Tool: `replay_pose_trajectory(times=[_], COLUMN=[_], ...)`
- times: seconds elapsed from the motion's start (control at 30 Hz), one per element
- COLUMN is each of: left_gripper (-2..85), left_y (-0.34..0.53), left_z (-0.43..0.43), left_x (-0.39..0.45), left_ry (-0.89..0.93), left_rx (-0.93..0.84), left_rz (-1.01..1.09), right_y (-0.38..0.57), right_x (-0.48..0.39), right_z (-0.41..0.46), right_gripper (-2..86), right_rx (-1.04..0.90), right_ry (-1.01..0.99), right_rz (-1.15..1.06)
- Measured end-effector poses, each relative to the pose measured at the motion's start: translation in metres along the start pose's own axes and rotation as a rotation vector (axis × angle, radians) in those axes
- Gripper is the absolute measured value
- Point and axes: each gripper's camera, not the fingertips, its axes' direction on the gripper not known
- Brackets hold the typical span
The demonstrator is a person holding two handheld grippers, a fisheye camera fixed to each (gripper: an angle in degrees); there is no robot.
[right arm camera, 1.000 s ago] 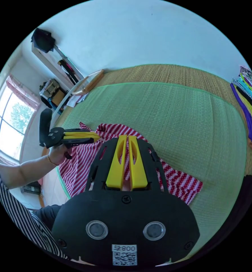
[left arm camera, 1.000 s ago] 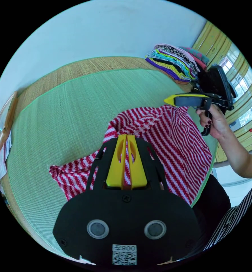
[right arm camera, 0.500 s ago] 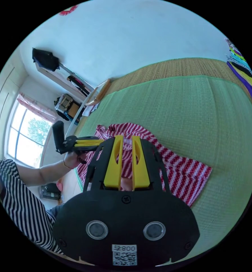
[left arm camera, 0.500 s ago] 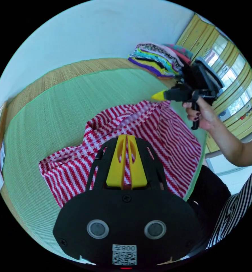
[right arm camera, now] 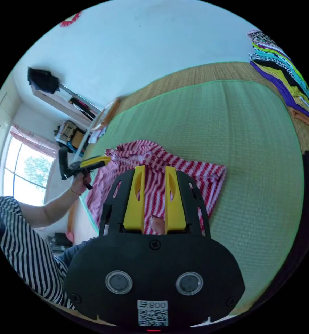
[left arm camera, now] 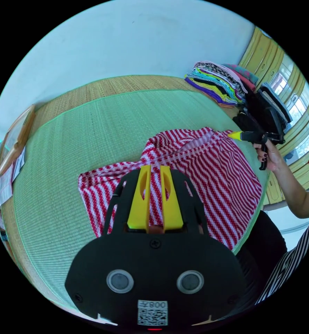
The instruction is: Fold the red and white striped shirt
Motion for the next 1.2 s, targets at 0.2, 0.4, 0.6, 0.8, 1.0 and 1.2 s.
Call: replay_pose_trajectory(times=[0.2,0.4,0.6,0.8,1.0,1.2], left_gripper=[0.8,0.2,0.1,0.2,0.5,0.8], left_y=[0.000,0.008,0.013,0.016,0.021,0.011], left_z=[0.006,-0.015,-0.022,-0.030,-0.044,-0.046], left_x=[-0.013,-0.021,-0.034,-0.043,-0.057,-0.044], left_ry=[-0.045,-0.088,-0.074,-0.068,-0.037,0.116], left_rx=[-0.063,-0.017,-0.020,0.001,0.033,0.066], left_rz=[-0.038,-0.063,-0.102,-0.126,-0.172,-0.067], right_y=[-0.003,-0.009,-0.025,-0.054,-0.081,-0.058], right_x=[-0.023,-0.051,-0.068,-0.073,-0.076,-0.116], right_z=[0.023,0.048,0.060,0.066,0.065,0.070], right_gripper=[9.8,9.2,8.9,9.3,9.1,8.9], right_rx=[-0.073,-0.111,-0.103,-0.092,-0.099,-0.113], right_ry=[0.264,0.354,0.465,0.534,0.521,0.320], right_rz=[-0.065,-0.137,-0.152,-0.168,-0.163,-0.304])
